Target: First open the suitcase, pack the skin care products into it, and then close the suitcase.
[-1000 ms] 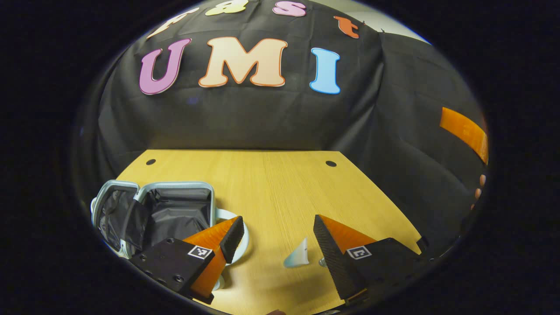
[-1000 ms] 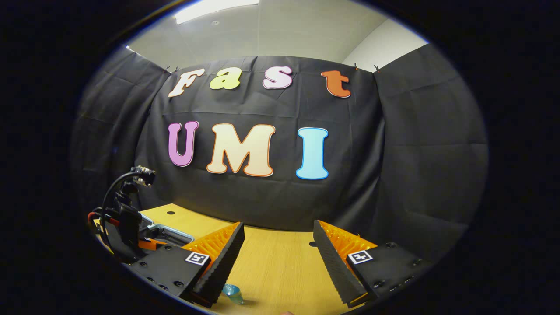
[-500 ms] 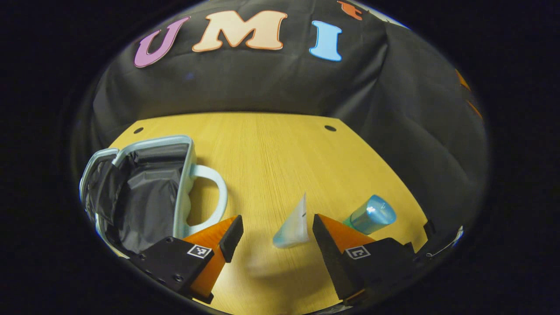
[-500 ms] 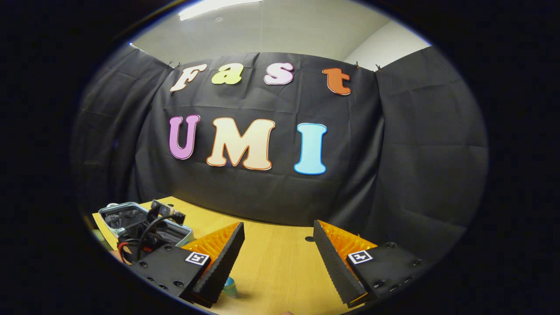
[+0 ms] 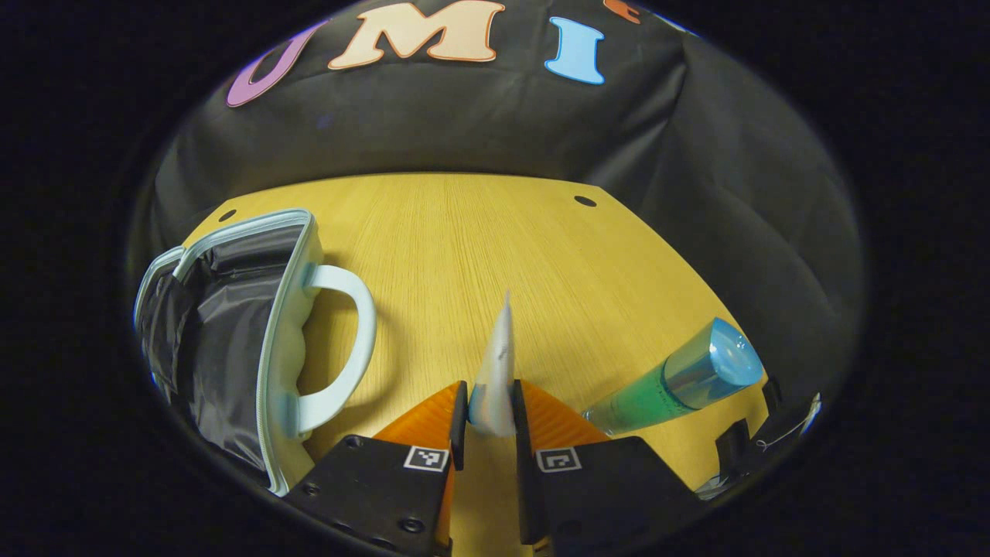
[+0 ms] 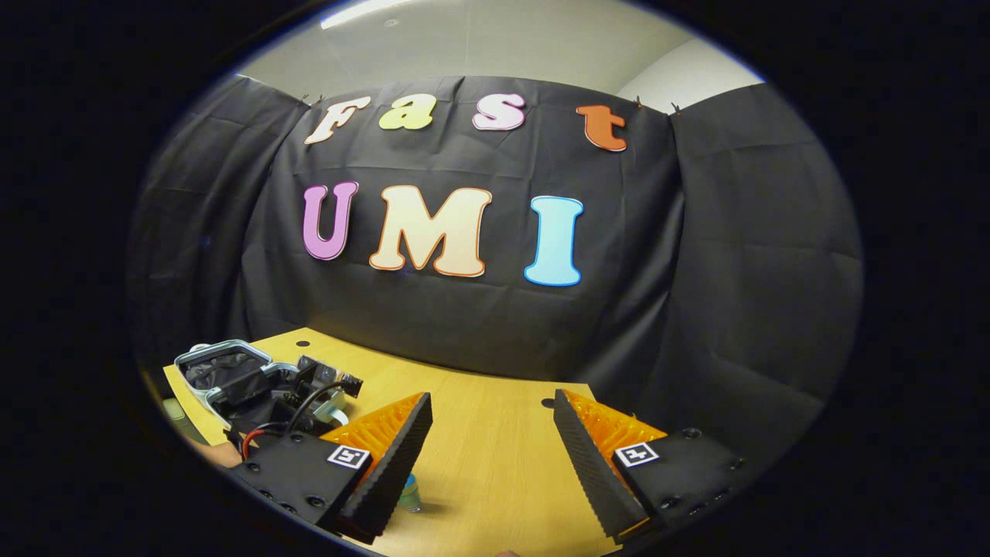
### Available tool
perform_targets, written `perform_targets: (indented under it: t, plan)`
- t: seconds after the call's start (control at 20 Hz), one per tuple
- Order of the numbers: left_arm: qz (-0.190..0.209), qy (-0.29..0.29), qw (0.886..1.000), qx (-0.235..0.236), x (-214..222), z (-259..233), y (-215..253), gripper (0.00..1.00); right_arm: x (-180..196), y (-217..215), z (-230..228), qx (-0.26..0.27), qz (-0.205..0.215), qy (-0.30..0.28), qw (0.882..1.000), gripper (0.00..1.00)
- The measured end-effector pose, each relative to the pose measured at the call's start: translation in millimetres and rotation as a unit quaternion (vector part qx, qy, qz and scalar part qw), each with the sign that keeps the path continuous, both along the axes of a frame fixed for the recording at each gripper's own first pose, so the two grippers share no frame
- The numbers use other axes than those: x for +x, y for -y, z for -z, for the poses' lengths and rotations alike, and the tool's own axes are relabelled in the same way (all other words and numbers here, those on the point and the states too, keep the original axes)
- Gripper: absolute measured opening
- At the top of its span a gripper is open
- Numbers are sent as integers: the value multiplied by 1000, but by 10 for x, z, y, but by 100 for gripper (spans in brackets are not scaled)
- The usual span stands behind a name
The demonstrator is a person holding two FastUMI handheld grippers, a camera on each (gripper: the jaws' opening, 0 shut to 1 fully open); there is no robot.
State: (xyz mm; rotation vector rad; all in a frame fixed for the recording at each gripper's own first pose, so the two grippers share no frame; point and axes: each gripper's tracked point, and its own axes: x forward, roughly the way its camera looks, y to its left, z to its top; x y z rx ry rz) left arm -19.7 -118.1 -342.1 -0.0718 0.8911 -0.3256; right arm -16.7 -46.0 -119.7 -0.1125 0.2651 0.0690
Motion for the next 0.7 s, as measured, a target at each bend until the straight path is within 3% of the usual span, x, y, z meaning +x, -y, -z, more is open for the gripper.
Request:
perform_targets:
  t: [0.45, 0.7]
  plan:
    - [-20, 53, 998, 3, 162, -930, -420, 25, 174, -381, 663, 35, -16, -52, 998, 100]
    - [-53, 69, 996, -3, 201, -1235, -708, 25, 150, -591, 1176, 23, -45, -95, 994, 99]
